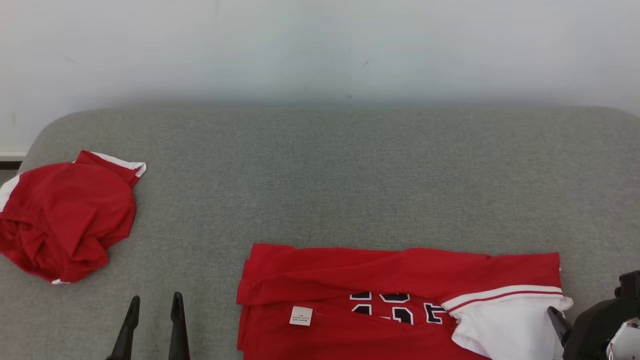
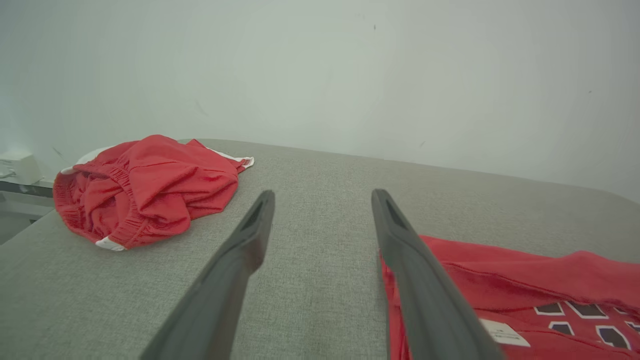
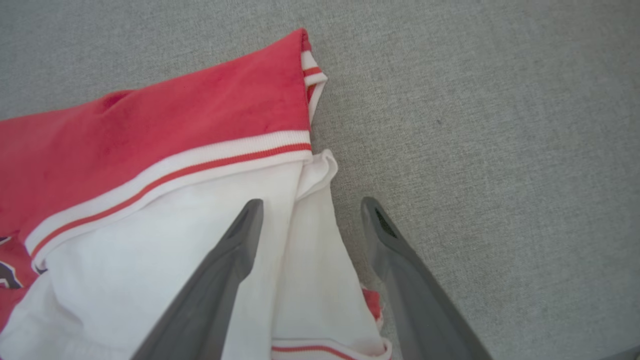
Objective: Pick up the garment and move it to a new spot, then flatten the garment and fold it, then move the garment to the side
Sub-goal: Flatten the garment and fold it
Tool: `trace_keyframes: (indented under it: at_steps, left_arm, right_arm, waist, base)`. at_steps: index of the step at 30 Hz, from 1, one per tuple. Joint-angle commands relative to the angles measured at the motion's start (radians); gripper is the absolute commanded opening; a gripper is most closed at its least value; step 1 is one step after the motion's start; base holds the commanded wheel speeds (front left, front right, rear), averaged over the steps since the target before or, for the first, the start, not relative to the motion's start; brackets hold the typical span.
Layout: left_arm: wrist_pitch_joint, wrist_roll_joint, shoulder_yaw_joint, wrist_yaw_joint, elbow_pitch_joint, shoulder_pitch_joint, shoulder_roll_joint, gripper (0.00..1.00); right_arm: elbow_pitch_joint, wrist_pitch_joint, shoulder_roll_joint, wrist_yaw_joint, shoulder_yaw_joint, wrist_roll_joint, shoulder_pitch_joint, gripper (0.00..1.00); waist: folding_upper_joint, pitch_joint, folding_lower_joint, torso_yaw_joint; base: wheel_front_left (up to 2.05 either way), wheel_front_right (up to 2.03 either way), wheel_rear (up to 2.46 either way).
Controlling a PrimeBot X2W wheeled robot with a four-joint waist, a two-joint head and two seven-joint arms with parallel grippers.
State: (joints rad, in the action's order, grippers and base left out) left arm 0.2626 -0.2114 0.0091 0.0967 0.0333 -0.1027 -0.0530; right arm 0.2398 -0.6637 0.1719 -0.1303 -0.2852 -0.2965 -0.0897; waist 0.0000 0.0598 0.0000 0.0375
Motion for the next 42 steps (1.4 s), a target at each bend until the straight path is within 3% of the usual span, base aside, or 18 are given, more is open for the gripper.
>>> trace_keyframes:
  at_steps: [1,12,25,26,27,28,29,30,35,42]
  left_arm:
    - [0.003,0.013,0.001,0.0,0.003,0.009,0.003,1.0]
    - [0.003,-0.004,-0.015,0.004,0.004,0.011,0.003,1.0]
    - [0.003,-0.001,-0.025,0.007,0.009,0.02,0.003,1.0]
    - [0.003,-0.001,-0.025,0.005,0.01,0.021,0.003,1.0]
    - [0.003,-0.001,-0.026,0.004,0.011,0.022,0.003,1.0]
    - [0.003,-0.002,-0.027,0.004,0.011,0.024,0.003,1.0]
    - [0.003,-0.003,-0.029,0.002,0.012,0.027,0.003,1.0]
    - [0.003,-0.004,-0.029,0.002,0.012,0.027,0.003,1.0]
    - [0.003,-0.008,-0.027,-0.003,0.013,0.029,0.004,1.0]
    - [0.003,-0.011,-0.021,-0.008,0.004,0.028,0.003,1.0]
  right_arm:
    - [0.003,-0.004,0.004,0.0,-0.001,0.006,-0.017,1.0]
    - [0.073,-0.047,0.021,0.0,-0.014,0.051,-0.023,1.0]
    - [0.141,-0.108,-0.035,-0.005,0.052,-0.006,-0.05,1.0]
    - [0.143,-0.111,-0.04,-0.005,0.061,-0.014,-0.053,0.96]
    - [0.145,-0.113,-0.043,-0.005,0.067,-0.021,-0.052,0.81]
    - [0.147,-0.115,-0.043,-0.005,0.071,-0.025,-0.053,0.57]
    - [0.151,-0.115,-0.037,-0.005,0.077,-0.028,-0.054,0.19]
    - [0.152,-0.114,-0.036,-0.005,0.077,-0.028,-0.055,0.0]
    - [0.141,-0.093,-0.02,-0.002,0.062,-0.02,-0.067,0.0]
    - [0.107,-0.056,0.009,0.002,-0.052,0.003,-0.08,0.0]
  waist:
    - [0.0,0.012,0.0,0.014]
    - [0.0,0.036,0.0,0.056]
    - [0.0,0.065,0.0,0.076]
    - [0.0,0.066,0.0,0.077]
    - [0.0,0.068,0.0,0.079]
    - [0.0,0.069,0.0,0.081]
    - [0.0,0.072,0.0,0.084]
    - [0.0,0.073,0.0,0.086]
    - [0.0,0.076,0.0,0.085]
    - [0.0,0.071,0.0,0.067]
  base:
    - [0.0,0.0,0.0]
    - [0.0,0.0,0.0]
    - [0.0,0.0,0.0]
    - [0.0,0.0,0.0]
    - [0.0,0.0,0.0]
    - [0.0,0.0,0.0]
    - [0.0,0.0,0.0]
    - [0.0,0.0,0.0]
    - [0.0,0.0,0.0]
    - [0.0,0.0,0.0]
